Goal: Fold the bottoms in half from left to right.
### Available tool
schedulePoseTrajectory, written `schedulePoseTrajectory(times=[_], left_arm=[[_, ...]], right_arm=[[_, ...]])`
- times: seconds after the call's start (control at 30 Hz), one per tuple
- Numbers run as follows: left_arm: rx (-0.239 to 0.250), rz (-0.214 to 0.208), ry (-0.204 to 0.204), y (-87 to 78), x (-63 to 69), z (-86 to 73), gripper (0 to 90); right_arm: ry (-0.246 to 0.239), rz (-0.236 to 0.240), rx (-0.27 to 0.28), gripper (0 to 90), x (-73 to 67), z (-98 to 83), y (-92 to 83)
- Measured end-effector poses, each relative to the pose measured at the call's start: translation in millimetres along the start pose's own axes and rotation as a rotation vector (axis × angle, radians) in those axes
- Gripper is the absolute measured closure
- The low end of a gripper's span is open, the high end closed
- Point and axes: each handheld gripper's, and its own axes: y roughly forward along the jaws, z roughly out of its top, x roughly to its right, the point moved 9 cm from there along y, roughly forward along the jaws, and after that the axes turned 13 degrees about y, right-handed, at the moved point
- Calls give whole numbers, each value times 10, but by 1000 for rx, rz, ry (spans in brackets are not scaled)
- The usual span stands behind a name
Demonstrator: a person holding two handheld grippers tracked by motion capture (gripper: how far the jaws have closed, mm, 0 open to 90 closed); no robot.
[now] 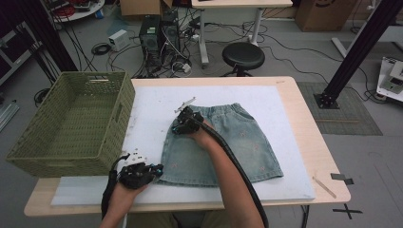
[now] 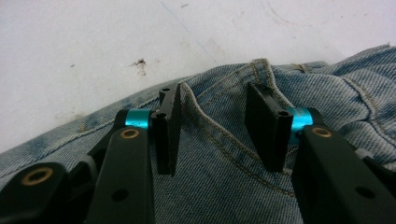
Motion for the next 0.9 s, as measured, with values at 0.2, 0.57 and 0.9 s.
schedulePoseTrajectory(times=[0.2,0.57,0.9], left_arm=[[2,4,-4,8,-1,5,851],[27,0,-16,-10,-2,40,851],[158,-56,-20,-82,146,306,851]], right_arm=[[-43,-4,-3,781,-46,8,6],[-31,30,32,899,-52,60,-102],[-27,48,104,899,19,106,-427]])
